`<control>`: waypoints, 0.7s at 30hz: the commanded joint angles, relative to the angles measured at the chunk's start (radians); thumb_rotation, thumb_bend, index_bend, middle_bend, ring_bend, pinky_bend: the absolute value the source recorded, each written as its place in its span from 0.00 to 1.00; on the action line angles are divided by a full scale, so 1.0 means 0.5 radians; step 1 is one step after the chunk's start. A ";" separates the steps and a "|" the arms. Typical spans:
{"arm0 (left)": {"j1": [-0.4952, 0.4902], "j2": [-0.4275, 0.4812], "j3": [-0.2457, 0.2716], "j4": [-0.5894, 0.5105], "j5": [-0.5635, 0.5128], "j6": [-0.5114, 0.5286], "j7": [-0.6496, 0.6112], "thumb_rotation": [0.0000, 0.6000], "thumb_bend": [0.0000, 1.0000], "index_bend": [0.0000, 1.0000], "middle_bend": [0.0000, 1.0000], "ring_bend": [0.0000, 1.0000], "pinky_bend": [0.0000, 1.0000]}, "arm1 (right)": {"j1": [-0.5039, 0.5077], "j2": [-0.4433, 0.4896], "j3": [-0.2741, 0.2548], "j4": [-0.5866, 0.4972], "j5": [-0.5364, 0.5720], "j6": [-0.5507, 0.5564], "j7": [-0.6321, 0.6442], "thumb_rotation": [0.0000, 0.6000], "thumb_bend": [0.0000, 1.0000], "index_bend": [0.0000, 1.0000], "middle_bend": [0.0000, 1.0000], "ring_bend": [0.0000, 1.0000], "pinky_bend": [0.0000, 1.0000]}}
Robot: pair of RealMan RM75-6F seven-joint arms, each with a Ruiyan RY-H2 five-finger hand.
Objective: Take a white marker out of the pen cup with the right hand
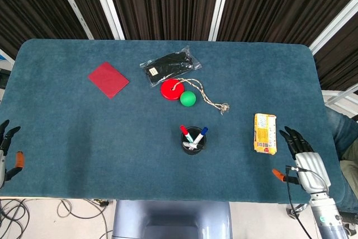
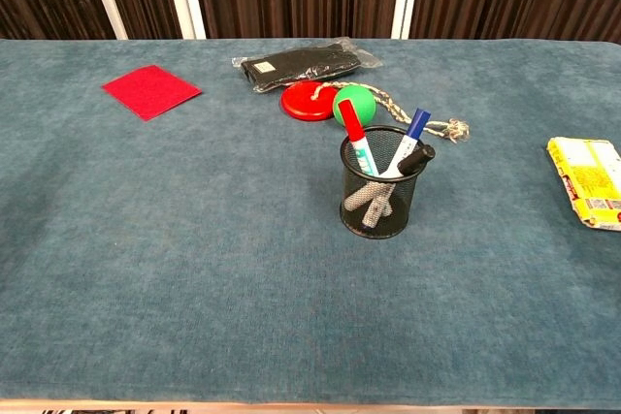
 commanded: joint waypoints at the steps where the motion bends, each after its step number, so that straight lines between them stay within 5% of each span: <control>1: 0.000 -0.002 0.000 -0.002 -0.010 -0.006 0.006 1.00 0.54 0.15 0.00 0.00 0.02 | 0.103 0.029 0.043 -0.058 0.024 -0.129 0.002 1.00 0.25 0.11 0.00 0.01 0.17; 11: 0.001 -0.001 -0.010 -0.016 -0.050 -0.019 0.015 1.00 0.54 0.15 0.00 0.00 0.02 | 0.337 -0.112 0.168 -0.206 0.137 -0.354 -0.246 1.00 0.39 0.28 0.00 0.01 0.17; 21: -0.001 0.009 -0.016 -0.037 -0.093 -0.047 0.020 1.00 0.54 0.15 0.00 0.00 0.02 | 0.479 -0.278 0.218 -0.268 0.280 -0.470 -0.444 1.00 0.40 0.36 0.00 0.01 0.17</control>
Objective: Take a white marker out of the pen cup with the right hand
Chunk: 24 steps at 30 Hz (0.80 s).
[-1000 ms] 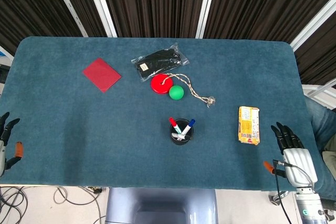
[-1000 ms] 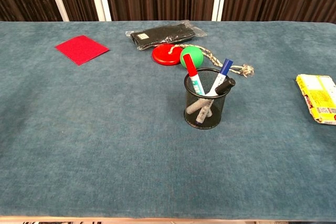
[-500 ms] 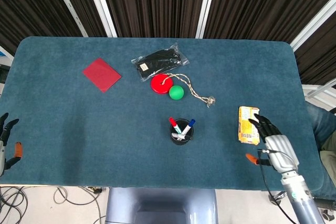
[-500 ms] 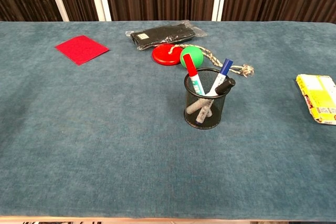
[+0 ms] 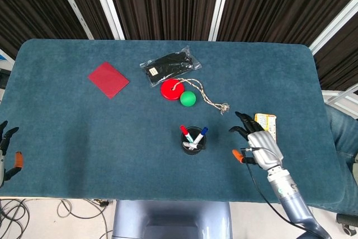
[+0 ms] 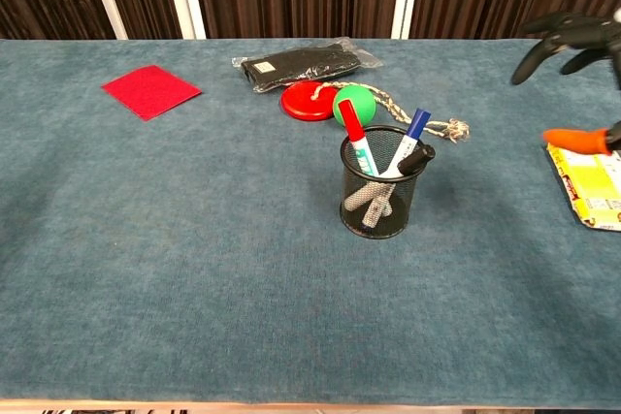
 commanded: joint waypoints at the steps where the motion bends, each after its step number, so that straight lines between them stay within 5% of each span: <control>1: -0.001 0.002 -0.002 -0.006 -0.009 -0.005 0.004 1.00 0.54 0.15 0.00 0.00 0.02 | 0.030 -0.060 0.000 -0.014 0.020 -0.010 -0.058 1.00 0.39 0.36 0.00 0.01 0.17; 24: -0.001 0.012 -0.019 -0.040 -0.068 -0.024 0.010 1.00 0.54 0.16 0.00 0.00 0.02 | 0.217 -0.450 0.010 0.075 0.187 -0.093 -0.321 1.00 0.39 0.42 0.00 0.01 0.17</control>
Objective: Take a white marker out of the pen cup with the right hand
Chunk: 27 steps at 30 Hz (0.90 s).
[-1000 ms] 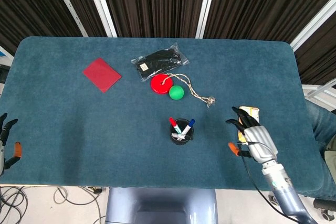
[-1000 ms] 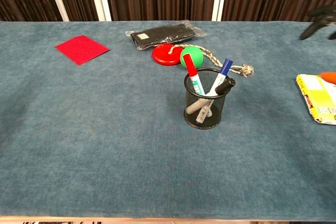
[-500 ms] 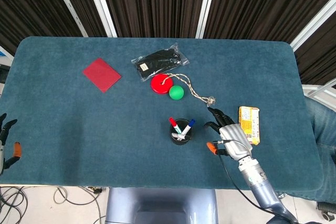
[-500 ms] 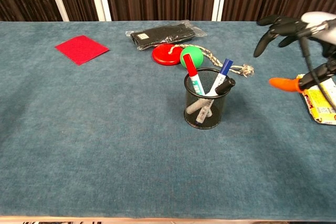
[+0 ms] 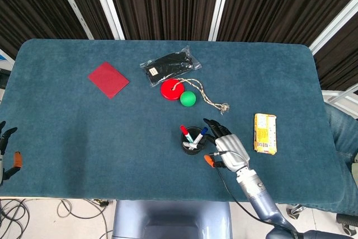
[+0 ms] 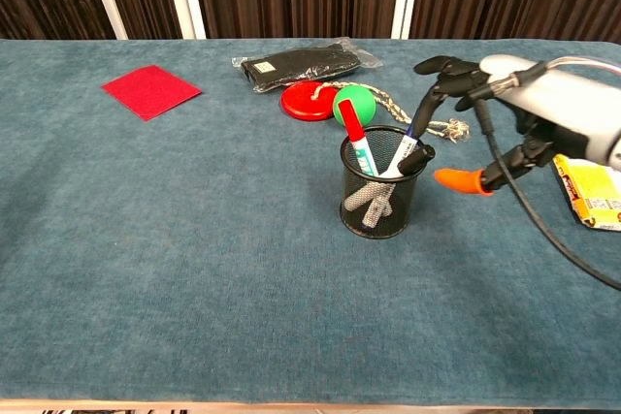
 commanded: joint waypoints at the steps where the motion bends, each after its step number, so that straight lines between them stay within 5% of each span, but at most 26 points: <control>1: 0.000 0.002 -0.002 -0.002 -0.003 0.000 -0.003 1.00 0.54 0.16 0.00 0.00 0.02 | 0.028 -0.022 0.016 0.015 0.025 -0.019 -0.023 1.00 0.39 0.42 0.00 0.01 0.17; 27: -0.004 0.016 -0.002 -0.020 -0.023 -0.021 -0.012 1.00 0.54 0.16 0.00 0.00 0.02 | 0.167 -0.102 0.070 0.097 0.278 -0.100 -0.082 1.00 0.40 0.49 0.00 0.01 0.17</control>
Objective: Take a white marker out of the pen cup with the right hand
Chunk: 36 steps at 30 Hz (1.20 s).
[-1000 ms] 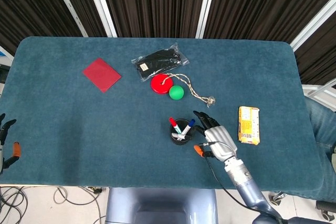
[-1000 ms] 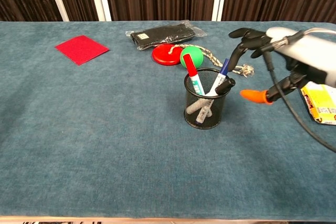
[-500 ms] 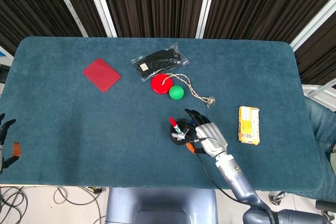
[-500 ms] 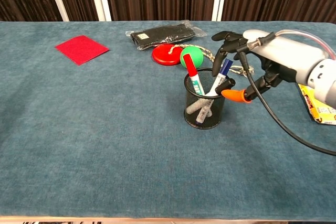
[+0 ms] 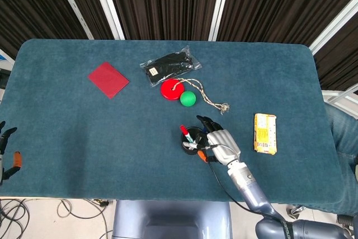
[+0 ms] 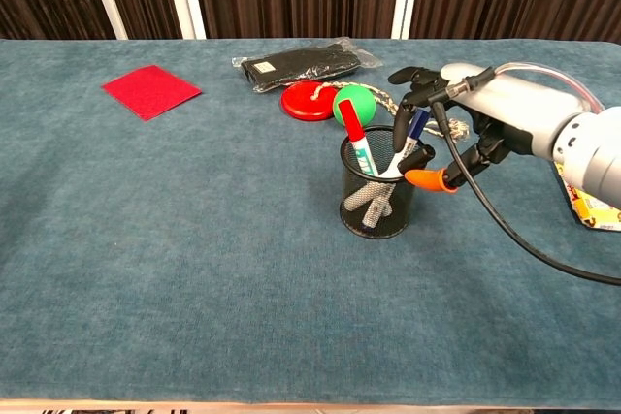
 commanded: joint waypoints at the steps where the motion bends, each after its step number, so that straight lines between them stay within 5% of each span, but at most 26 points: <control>1: 0.000 0.000 0.000 0.000 0.001 0.000 0.000 1.00 0.54 0.16 0.00 0.00 0.02 | 0.006 0.000 0.003 0.007 0.013 -0.005 0.008 1.00 0.40 0.49 0.00 0.01 0.17; 36: -0.005 0.002 0.004 0.000 -0.006 -0.011 0.008 1.00 0.54 0.16 0.00 0.00 0.02 | 0.067 0.030 -0.019 0.006 0.125 -0.017 0.015 1.00 0.45 0.57 0.00 0.01 0.17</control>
